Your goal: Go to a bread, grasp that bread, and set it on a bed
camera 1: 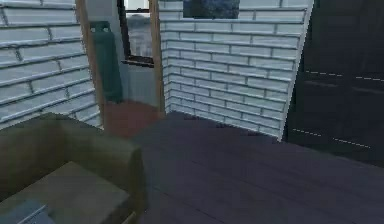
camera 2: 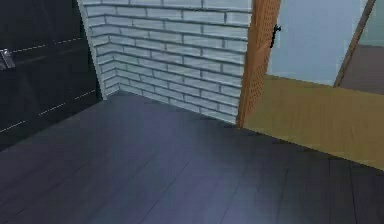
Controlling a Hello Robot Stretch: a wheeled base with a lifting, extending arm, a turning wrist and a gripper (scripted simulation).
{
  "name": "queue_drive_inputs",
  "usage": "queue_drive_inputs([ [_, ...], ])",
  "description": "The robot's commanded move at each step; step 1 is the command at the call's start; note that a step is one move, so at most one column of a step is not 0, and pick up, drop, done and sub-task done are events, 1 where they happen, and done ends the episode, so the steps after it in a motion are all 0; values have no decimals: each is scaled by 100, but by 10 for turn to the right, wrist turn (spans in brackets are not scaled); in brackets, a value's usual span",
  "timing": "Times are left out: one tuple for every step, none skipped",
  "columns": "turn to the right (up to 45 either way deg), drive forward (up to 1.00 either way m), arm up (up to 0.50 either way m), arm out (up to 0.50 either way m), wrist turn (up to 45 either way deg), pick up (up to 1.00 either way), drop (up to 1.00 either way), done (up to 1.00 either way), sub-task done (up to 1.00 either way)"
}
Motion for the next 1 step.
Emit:
queue_drive_inputs([
  [150, 0, 0, 0, 0, 0, 0, 0, 0],
])
